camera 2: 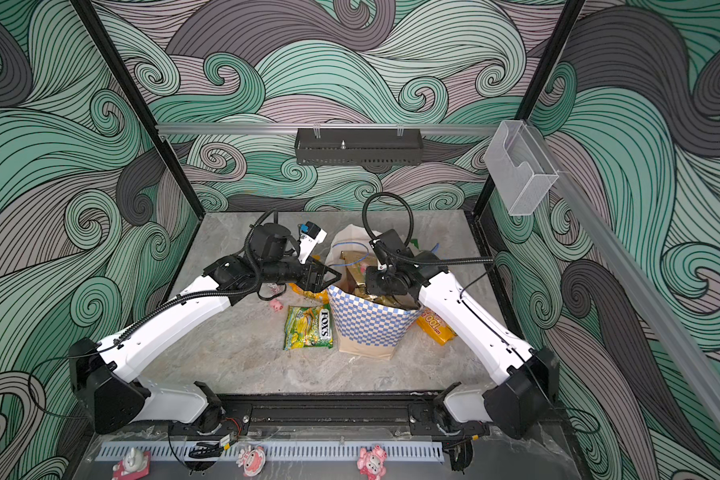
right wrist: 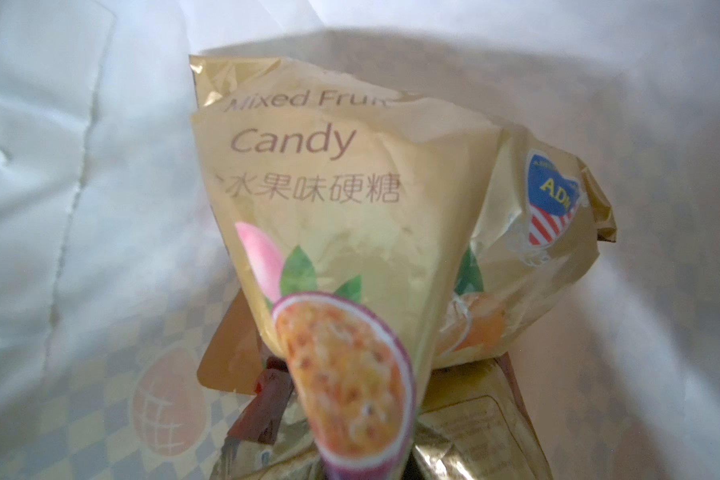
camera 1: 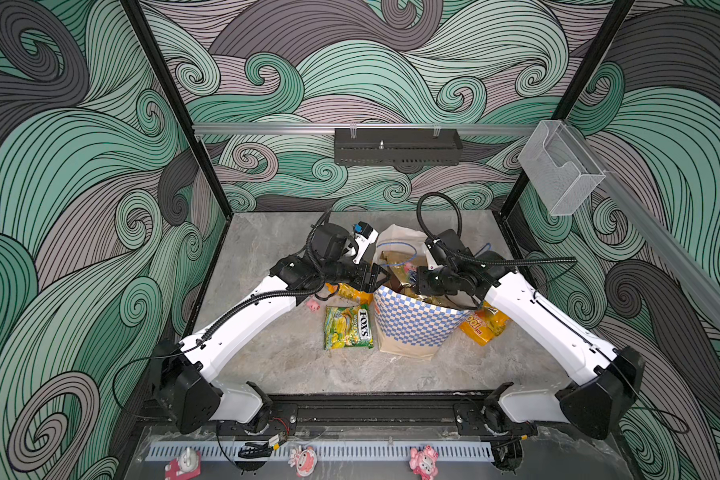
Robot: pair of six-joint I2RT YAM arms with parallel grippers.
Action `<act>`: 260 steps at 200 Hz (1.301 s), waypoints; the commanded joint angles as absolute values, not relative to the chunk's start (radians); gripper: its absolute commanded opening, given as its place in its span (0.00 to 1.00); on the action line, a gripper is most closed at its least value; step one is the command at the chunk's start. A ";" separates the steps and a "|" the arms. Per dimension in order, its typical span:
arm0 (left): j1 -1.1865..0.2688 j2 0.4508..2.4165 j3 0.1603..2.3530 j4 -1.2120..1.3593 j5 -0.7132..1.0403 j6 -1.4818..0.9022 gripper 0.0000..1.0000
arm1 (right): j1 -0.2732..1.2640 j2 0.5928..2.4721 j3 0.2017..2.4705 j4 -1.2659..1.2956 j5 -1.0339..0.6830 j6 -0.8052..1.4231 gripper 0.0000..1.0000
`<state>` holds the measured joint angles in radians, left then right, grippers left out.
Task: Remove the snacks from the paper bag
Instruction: 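Lift the gold candy bag up out of the paper bag with the right gripper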
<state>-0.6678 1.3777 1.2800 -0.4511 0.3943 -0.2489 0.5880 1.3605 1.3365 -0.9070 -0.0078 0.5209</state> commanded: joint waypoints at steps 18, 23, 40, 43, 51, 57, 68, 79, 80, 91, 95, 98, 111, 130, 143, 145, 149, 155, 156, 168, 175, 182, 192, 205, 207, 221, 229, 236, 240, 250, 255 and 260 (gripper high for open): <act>-0.669 1.359 1.256 -0.481 0.481 -0.272 0.75 | 0.574 1.335 1.428 -0.839 -0.012 0.533 0.00; -0.668 1.355 1.256 -0.485 0.476 -0.267 0.75 | 0.574 1.336 1.436 -0.840 -0.006 0.532 0.00; -0.668 1.331 1.256 -0.485 0.454 -0.255 0.76 | 0.568 1.339 1.462 -0.855 0.009 0.528 0.00; -0.668 1.327 1.257 -0.484 0.451 -0.254 0.76 | 0.567 1.340 1.466 -0.857 0.010 0.527 0.00; -0.666 1.315 1.259 -0.479 0.441 -0.251 0.77 | 0.564 1.341 1.476 -0.863 0.014 0.526 0.00; -0.667 1.308 1.265 -0.477 0.437 -0.249 0.77 | 0.560 1.340 1.484 -0.869 0.012 0.523 0.00; -0.667 1.300 1.277 -0.478 0.428 -0.245 0.79 | 0.553 1.338 1.501 -0.880 0.013 0.520 0.00; -0.667 1.295 1.290 -0.479 0.421 -0.241 0.80 | 0.547 1.331 1.513 -0.888 0.012 0.522 0.00; -0.667 1.294 1.291 -0.479 0.421 -0.242 0.81 | 0.546 1.330 1.514 -0.889 0.012 0.522 0.00; -0.667 1.290 1.304 -0.482 0.413 -0.242 0.83 | 0.535 1.320 1.518 -0.892 0.006 0.531 0.00; -0.667 1.289 1.308 -0.482 0.410 -0.243 0.84 | 0.531 1.315 1.517 -0.891 0.002 0.538 0.00; -0.666 1.287 1.312 -0.481 0.409 -0.243 0.84 | 0.528 1.311 1.517 -0.891 -0.001 0.542 0.00; -0.665 1.283 1.320 -0.474 0.405 -0.248 0.86 | 0.512 1.298 1.519 -0.892 -0.026 0.562 0.00; -0.666 1.274 1.331 -0.471 0.405 -0.258 0.87 | 0.498 1.289 1.539 -0.891 -0.053 0.580 0.00; -0.666 1.262 1.332 -0.463 0.402 -0.265 0.87 | 0.490 1.287 1.564 -0.893 -0.064 0.598 0.00; -0.666 1.260 1.332 -0.462 0.402 -0.267 0.87 | 0.489 1.286 1.568 -0.892 -0.066 0.602 0.00; -0.666 1.256 1.331 -0.459 0.401 -0.270 0.87 | 0.484 1.286 1.577 -0.891 -0.067 0.610 0.00; -0.666 1.250 1.331 -0.454 0.399 -0.272 0.87 | 0.478 1.286 1.592 -0.891 -0.075 0.623 0.00; -0.666 1.249 1.331 -0.453 0.399 -0.272 0.87 | 0.477 1.285 1.593 -0.892 -0.076 0.624 0.00; -0.666 1.240 1.331 -0.451 0.399 -0.274 0.88 | 0.469 1.290 1.627 -0.892 -0.090 0.639 0.00; -0.666 1.235 1.327 -0.451 0.400 -0.272 0.88 | 0.467 1.294 1.646 -0.891 -0.098 0.646 0.00; -0.666 1.231 1.324 -0.453 0.402 -0.268 0.88 | 0.466 1.300 1.664 -0.891 -0.110 0.652 0.00; -0.666 1.222 1.317 -0.452 0.400 -0.264 0.88 | 0.464 1.305 1.682 -0.892 -0.120 0.663 0.00; -0.666 1.209 1.301 -0.441 0.398 -0.264 0.89 | 0.459 1.308 1.700 -0.881 -0.140 0.680 0.00; -0.665 1.206 1.300 -0.439 0.397 -0.265 0.89 | 0.459 1.307 1.701 -0.876 -0.145 0.682 0.00; -0.666 1.194 1.288 -0.425 0.393 -0.271 0.89 | 0.456 1.308 1.716 -0.856 -0.165 0.689 0.00; -0.665 1.187 1.281 -0.416 0.390 -0.274 0.89 | 0.456 1.313 1.732 -0.855 -0.168 0.690 0.00; -0.666 1.181 1.281 -0.412 0.387 -0.275 0.89 | 0.454 1.315 1.746 -0.854 -0.171 0.691 0.00; -0.666 1.178 1.280 -0.411 0.387 -0.275 0.89 | 0.455 1.316 1.753 -0.852 -0.176 0.692 0.00; -0.666 1.171 1.285 -0.410 0.386 -0.273 0.89 | 0.453 1.316 1.769 -0.844 -0.184 0.694 0.00; -0.666 1.168 1.291 -0.411 0.385 -0.271 0.89 | 0.451 1.317 1.779 -0.842 -0.188 0.697 0.00; -0.666 1.163 1.298 -0.413 0.385 -0.267 0.89 | 0.450 1.320 1.792 -0.841 -0.192 0.701 0.00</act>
<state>-0.6682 1.1934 1.2839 -0.4381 0.4000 -0.2646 0.4595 1.3418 1.7016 -0.9829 -0.1474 0.6819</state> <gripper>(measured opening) 0.890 0.049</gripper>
